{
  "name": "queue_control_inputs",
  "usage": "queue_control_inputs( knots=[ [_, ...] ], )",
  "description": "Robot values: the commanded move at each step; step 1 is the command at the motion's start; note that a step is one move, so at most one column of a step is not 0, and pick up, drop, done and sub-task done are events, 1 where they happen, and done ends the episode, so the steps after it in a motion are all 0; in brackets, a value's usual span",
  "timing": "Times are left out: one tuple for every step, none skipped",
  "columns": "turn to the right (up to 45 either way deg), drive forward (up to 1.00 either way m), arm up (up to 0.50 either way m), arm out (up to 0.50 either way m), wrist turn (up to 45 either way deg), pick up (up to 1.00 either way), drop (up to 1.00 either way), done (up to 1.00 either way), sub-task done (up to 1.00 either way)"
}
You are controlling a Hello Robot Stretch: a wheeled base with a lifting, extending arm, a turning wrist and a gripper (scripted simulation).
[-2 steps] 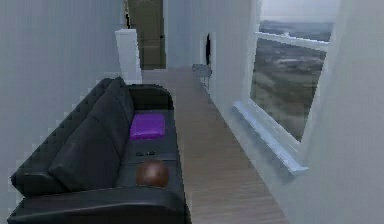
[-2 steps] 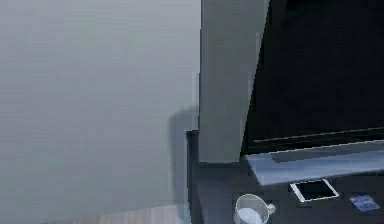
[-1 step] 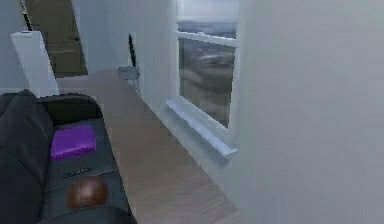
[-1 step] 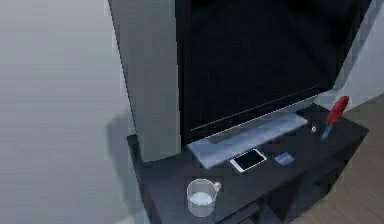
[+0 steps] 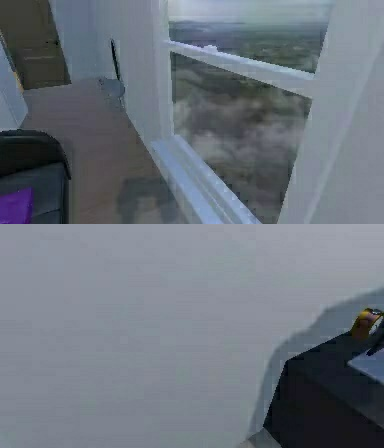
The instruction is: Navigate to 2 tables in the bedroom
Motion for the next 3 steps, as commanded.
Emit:
queue_control_inputs(
  knots=[
    [-27.0,0.0,0.0,0.0,0.0,0.0,0.0,0.0,0.0],
    [0.0,1.0,0.0,0.0,0.0,0.0,0.0,0.0,0.0],
    [0.0,0.8,0.0,0.0,0.0,0.0,0.0,0.0,0.0]
  ],
)
